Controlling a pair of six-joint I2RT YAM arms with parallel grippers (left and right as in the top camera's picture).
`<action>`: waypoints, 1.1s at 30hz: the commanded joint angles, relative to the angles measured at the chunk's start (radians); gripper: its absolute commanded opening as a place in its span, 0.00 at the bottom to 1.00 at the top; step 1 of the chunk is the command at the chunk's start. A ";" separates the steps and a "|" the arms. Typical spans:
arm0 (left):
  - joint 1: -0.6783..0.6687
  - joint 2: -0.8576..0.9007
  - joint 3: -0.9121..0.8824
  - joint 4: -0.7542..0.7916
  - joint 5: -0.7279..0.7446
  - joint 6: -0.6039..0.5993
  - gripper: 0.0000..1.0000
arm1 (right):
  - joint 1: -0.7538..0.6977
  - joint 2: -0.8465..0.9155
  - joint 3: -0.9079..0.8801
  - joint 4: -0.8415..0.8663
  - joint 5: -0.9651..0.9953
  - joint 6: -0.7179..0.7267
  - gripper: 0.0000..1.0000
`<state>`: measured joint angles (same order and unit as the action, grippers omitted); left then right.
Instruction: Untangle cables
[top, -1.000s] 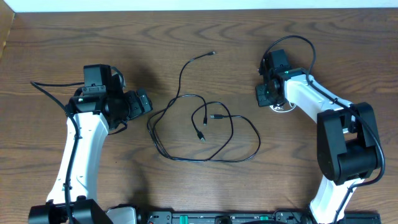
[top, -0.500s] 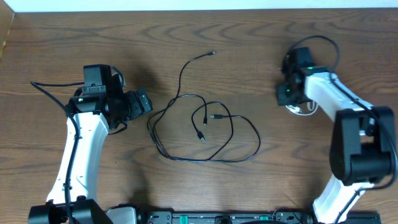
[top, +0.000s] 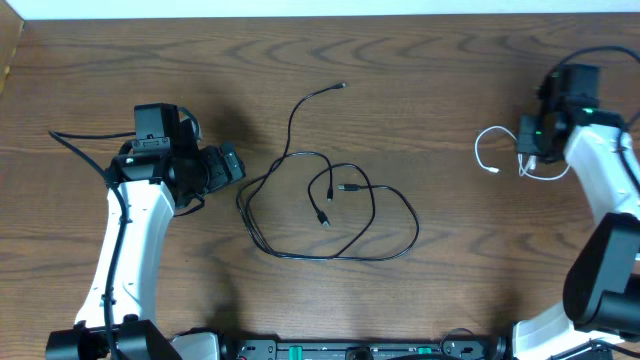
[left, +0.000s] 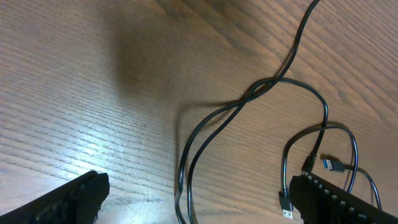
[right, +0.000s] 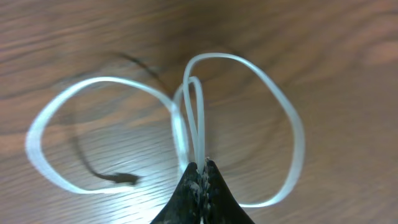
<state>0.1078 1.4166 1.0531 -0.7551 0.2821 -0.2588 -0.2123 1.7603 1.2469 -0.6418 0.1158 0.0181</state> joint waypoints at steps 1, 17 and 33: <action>0.002 0.007 -0.003 -0.002 -0.007 -0.002 0.98 | -0.077 0.000 -0.001 0.001 0.016 -0.007 0.01; 0.002 0.007 -0.003 -0.002 -0.007 -0.002 0.98 | -0.327 0.000 -0.002 -0.005 -0.017 0.243 0.01; 0.002 0.007 -0.003 -0.002 -0.007 -0.002 0.98 | -0.328 0.000 -0.005 -0.006 -0.186 0.243 0.99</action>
<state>0.1078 1.4170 1.0531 -0.7551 0.2821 -0.2588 -0.5472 1.7603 1.2469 -0.6468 0.0189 0.2584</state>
